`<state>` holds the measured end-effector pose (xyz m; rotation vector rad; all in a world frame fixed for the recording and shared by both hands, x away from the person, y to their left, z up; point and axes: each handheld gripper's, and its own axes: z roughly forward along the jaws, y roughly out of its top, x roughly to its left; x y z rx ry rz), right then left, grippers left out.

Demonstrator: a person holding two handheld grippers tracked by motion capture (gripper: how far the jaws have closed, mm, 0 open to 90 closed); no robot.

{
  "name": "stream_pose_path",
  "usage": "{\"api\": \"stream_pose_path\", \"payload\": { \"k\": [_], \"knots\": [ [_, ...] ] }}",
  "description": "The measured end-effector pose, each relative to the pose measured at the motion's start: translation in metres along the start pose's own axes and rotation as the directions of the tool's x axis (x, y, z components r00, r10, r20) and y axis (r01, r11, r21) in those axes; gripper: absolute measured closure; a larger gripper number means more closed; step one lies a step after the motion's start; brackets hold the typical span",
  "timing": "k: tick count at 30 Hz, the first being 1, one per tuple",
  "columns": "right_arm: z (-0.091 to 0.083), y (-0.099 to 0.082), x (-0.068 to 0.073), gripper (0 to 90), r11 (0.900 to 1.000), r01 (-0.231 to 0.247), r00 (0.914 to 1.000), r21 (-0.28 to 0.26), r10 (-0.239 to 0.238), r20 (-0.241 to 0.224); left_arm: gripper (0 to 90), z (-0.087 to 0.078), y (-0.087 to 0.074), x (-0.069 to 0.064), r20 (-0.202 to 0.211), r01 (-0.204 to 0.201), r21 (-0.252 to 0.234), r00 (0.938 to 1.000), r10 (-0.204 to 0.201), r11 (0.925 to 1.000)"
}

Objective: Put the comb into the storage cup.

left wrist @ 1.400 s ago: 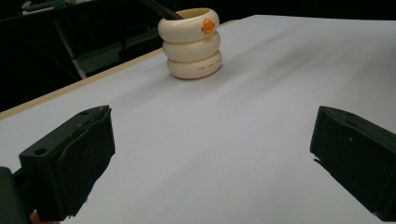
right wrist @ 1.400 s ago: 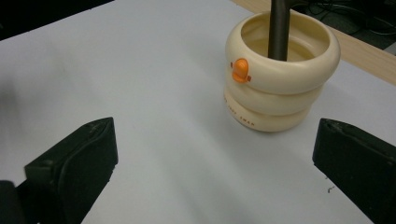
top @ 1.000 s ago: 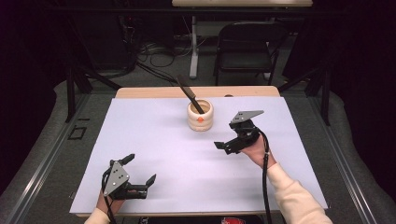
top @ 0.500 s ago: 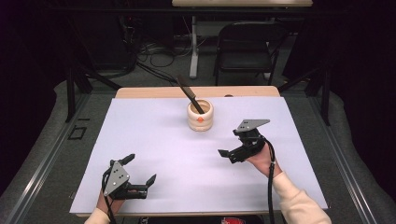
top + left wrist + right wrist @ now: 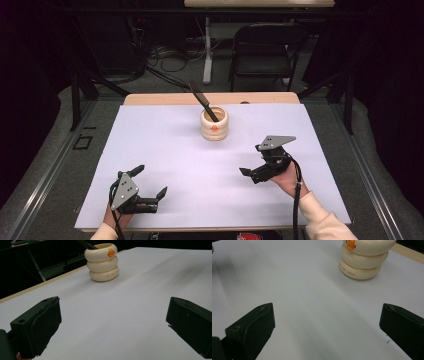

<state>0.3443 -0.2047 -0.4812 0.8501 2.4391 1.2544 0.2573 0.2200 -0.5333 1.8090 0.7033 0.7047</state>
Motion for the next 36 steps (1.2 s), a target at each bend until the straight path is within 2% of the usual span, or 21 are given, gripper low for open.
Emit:
{"api": "stream_pose_path", "payload": {
  "k": [12,21,28,36],
  "knots": [
    [-0.016,-0.016,0.006,0.0,1.0000,0.005,0.9996,0.002,-0.005,0.029,0.1,0.000,0.000,0.000,0.001,0.002,0.000,1.0000,-0.002,1.0000],
    [-0.025,-0.026,0.011,0.0,0.9996,0.027,0.9987,0.003,-0.027,0.043,0.1,0.000,0.000,0.000,0.002,0.002,0.000,1.0000,-0.002,1.0000],
    [-0.032,-0.034,0.017,0.0,0.9993,0.033,0.9979,-0.016,-0.032,0.057,0.1,0.000,0.000,0.000,0.003,0.000,0.001,1.0000,0.000,1.0000],
    [-0.038,-0.041,0.022,0.0,0.9971,0.066,0.9951,-0.039,-0.063,0.077,0.2,0.001,0.000,-0.001,0.006,0.000,0.005,1.0000,0.000,1.0000]
  ]
}}
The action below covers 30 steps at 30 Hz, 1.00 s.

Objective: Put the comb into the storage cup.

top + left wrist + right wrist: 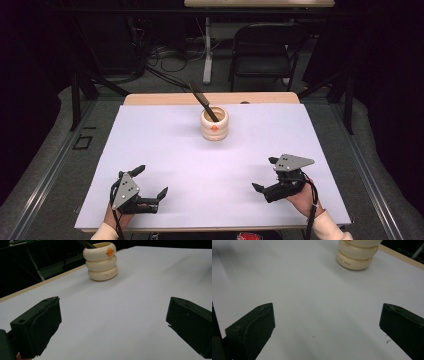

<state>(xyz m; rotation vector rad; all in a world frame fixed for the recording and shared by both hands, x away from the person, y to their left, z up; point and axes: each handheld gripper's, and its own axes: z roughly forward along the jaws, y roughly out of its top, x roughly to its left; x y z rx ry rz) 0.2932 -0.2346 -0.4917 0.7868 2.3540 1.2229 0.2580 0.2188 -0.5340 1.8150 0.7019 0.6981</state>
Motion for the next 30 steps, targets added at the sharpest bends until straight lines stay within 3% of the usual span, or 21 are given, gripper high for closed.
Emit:
{"api": "stream_pose_path", "payload": {
  "k": [7,10,17,22,27,30],
  "knots": [
    [-0.005,-0.008,0.006,0.0,0.9994,0.007,0.9998,-0.034,-0.007,0.020,0.2,0.000,0.000,0.000,-0.001,-0.002,0.002,1.0000,0.002,1.0000],
    [-0.007,-0.012,0.008,0.0,0.9987,0.033,0.9990,-0.039,-0.031,0.032,0.2,0.000,0.000,0.000,0.001,-0.002,0.003,1.0000,0.002,1.0000],
    [-0.011,-0.017,0.013,0.0,0.9972,0.030,0.9988,-0.068,-0.027,0.041,0.1,0.002,-0.001,0.000,0.006,0.001,0.010,1.0000,-0.001,0.9999],
    [-0.014,-0.022,0.018,0.0,0.9937,0.066,0.9976,-0.090,-0.064,0.025,0.1,0.003,-0.001,0.001,0.005,0.006,0.014,1.0000,-0.006,0.9999],
    [-0.019,-0.025,0.020,0.0,0.9907,0.067,0.9976,-0.119,-0.064,0.026,0.1,0.004,-0.001,0.000,0.012,0.000,0.028,0.9999,0.000,0.9996],
    [-0.023,-0.027,0.019,0.0,0.9835,0.069,0.9970,-0.167,-0.074,-0.022,0.1,0.005,-0.001,0.001,0.029,0.015,0.036,0.9994,-0.016,0.9992]
  ]
}}
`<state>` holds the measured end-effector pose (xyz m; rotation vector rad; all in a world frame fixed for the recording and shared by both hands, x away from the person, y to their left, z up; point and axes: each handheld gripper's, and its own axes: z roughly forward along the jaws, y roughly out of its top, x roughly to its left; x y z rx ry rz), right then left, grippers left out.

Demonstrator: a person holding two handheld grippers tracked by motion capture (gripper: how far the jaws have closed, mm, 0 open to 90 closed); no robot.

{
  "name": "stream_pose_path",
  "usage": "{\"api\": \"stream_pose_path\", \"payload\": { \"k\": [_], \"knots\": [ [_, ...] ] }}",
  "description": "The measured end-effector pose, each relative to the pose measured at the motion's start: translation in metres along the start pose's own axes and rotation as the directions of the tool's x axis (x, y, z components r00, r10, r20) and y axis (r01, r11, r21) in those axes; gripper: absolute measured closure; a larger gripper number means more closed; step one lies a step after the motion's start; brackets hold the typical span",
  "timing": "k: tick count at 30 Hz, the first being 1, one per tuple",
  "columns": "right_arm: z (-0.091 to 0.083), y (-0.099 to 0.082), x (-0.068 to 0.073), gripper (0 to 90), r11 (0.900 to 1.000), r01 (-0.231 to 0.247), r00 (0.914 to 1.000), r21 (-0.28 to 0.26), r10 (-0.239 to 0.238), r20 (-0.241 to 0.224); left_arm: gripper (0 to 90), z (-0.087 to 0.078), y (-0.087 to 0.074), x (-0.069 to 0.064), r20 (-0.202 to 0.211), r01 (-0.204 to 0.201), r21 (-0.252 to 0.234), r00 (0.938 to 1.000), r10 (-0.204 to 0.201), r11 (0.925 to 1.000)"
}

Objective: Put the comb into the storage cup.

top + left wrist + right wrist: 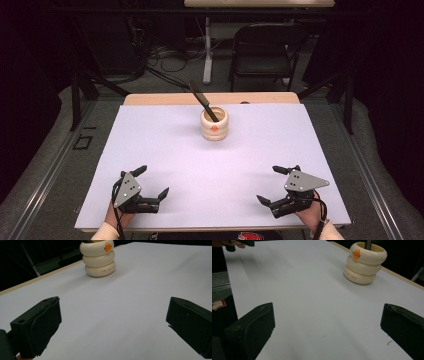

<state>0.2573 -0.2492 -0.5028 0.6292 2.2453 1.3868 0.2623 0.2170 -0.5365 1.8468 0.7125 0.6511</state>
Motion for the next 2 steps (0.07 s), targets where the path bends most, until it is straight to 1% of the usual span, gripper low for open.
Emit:
{"api": "stream_pose_path", "payload": {
  "k": [2],
  "knots": [
    [-0.0006,-0.0001,0.0000,0.0,0.9999,0.009,1.0000,-0.013,-0.009,0.004,0.2,0.0009,0.0000,0.0002,0.005,-0.001,0.005,1.0000,0.001,1.0000]
  ]
}}
